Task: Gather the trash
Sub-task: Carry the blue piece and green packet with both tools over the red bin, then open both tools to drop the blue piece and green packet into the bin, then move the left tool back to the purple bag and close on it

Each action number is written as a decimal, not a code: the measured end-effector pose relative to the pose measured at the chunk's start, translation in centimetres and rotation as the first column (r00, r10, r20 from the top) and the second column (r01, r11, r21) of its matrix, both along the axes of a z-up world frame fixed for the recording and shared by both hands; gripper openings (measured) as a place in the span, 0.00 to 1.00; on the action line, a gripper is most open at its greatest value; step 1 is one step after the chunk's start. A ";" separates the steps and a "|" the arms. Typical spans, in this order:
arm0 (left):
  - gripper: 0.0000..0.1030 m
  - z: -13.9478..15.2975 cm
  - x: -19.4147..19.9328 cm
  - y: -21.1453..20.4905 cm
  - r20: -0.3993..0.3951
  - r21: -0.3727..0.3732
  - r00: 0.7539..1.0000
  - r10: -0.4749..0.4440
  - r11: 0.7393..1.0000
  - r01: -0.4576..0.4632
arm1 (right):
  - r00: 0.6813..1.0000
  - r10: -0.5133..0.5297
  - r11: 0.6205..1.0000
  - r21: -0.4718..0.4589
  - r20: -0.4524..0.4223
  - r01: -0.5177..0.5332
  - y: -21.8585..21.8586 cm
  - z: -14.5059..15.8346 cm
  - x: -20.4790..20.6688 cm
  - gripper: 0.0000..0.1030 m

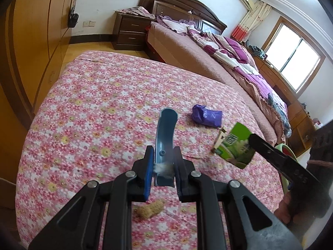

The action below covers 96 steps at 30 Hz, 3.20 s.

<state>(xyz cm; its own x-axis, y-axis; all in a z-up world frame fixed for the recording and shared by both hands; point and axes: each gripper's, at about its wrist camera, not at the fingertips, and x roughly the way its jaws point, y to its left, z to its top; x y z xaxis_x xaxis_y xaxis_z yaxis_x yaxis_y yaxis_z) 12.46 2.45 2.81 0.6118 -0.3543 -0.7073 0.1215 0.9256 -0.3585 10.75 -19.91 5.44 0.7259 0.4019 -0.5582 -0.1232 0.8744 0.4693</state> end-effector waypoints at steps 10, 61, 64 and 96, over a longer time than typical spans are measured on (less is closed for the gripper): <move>0.17 1.1 -2.1 -2.1 0.014 -0.042 0.999 -0.047 0.998 0.048 | 0.988 -0.139 0.989 0.053 0.071 0.136 -4.9 2.8 -5.6 0.11; 0.17 1.2 -7.5 -37.1 -0.024 0.070 0.722 -0.692 0.719 0.691 | 0.701 -0.712 0.702 0.087 0.046 0.707 -29.2 -0.4 -21.7 0.12; 0.17 0.5 -7.6 -38.0 -0.032 0.087 0.714 -0.699 0.710 0.699 | 0.705 -0.709 0.704 0.087 0.029 0.705 -29.7 -1.1 -21.4 0.14; 0.53 3.8 -3.8 -27.6 0.008 0.171 0.885 -0.465 0.873 0.457 | 0.741 -0.670 0.742 0.050 0.050 0.668 -25.1 1.8 -20.4 0.70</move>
